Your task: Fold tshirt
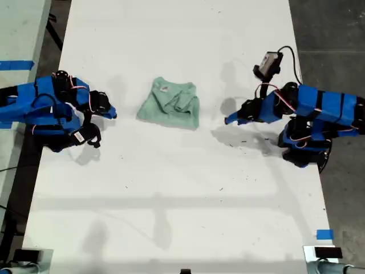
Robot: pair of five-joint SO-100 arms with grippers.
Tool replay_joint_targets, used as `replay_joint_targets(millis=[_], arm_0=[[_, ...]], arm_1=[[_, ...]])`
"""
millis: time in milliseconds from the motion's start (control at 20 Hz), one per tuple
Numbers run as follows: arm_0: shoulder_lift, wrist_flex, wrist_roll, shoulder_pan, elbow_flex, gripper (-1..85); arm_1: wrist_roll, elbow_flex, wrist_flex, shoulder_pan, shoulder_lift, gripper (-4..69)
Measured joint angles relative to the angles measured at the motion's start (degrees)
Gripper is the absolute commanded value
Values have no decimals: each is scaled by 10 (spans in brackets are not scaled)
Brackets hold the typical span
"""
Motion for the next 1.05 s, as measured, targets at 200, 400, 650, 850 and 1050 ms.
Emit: replay_joint_targets(millis=[200, 400, 650, 850, 1050], arm_0=[[263, 53, -39, 7, 177, 1], [309, 100, -28, 2, 187, 85], [311, 102, -28, 17, 187, 94], [311, 102, -28, 27, 187, 96], [311, 102, -28, 27, 187, 97]], arm_1=[[89, 184, -33, -36, 149, 105], [127, 298, 1, -46, 382, 99], [25, 302, 20, -35, 452, 90], [-120, 302, 26, -41, 453, 88], [-126, 302, 26, -40, 453, 79]])
